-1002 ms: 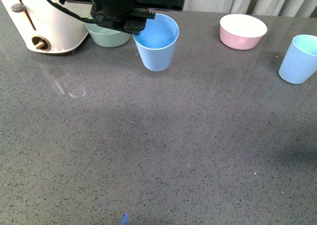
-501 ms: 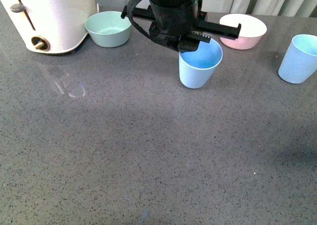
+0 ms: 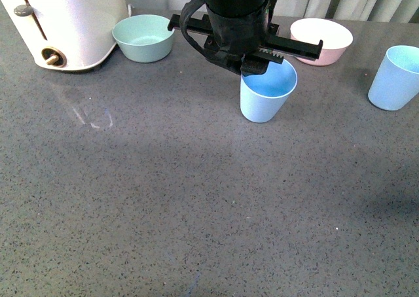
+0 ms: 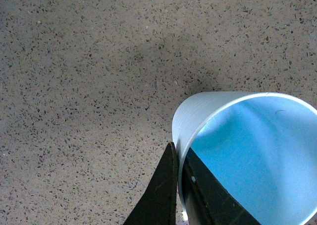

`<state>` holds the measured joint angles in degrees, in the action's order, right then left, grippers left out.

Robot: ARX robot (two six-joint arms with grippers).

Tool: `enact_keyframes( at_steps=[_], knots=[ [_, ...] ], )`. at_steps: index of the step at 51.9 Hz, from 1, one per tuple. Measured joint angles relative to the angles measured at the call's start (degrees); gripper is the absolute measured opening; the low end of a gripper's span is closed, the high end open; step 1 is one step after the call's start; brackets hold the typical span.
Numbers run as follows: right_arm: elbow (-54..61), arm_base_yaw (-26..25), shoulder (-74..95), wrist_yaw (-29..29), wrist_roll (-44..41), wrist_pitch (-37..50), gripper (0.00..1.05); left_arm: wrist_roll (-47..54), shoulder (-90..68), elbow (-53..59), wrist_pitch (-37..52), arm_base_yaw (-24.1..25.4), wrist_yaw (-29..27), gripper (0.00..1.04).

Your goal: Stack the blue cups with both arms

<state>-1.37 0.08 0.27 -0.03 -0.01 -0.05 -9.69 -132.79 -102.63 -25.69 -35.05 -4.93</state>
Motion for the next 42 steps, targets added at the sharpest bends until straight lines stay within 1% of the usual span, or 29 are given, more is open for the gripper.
enact_keyframes(
  at_steps=[11, 12, 17, 19, 22, 29, 31, 35, 42],
  knots=[
    [0.0, 0.0, 0.0, 0.0, 0.0, 0.0, 0.96, 0.0, -0.3, -0.3, -0.2, 0.0, 0.1, 0.02],
    [0.0, 0.0, 0.0, 0.0, 0.0, 0.0, 0.96, -0.1, -0.3, -0.4, -0.3, 0.0, 0.1, 0.03],
    [0.0, 0.0, 0.0, 0.0, 0.0, 0.0, 0.96, -0.1, -0.6, -0.5, -0.4, 0.0, 0.2, 0.21],
    [0.0, 0.0, 0.0, 0.0, 0.0, 0.0, 0.96, -0.1, -0.7, -0.5, -0.4, 0.0, 0.2, 0.25],
    [0.0, 0.0, 0.0, 0.0, 0.0, 0.0, 0.96, -0.1, -0.8, -0.5, -0.4, 0.0, 0.2, 0.35],
    [0.0, 0.0, 0.0, 0.0, 0.0, 0.0, 0.96, -0.1, -0.9, -0.7, -0.4, -0.2, 0.2, 0.51],
    [0.0, 0.0, 0.0, 0.0, 0.0, 0.0, 0.96, -0.2, -0.9, -0.7, -0.4, -0.2, 0.3, 0.58],
    [0.0, 0.0, 0.0, 0.0, 0.0, 0.0, 0.96, -0.3, -0.9, -0.7, -0.2, -0.3, 0.4, 0.69],
    [0.0, 0.0, 0.0, 0.0, 0.0, 0.0, 0.96, -0.5, -0.5, -0.2, 0.5, -0.5, 0.5, 0.85]
  ],
)
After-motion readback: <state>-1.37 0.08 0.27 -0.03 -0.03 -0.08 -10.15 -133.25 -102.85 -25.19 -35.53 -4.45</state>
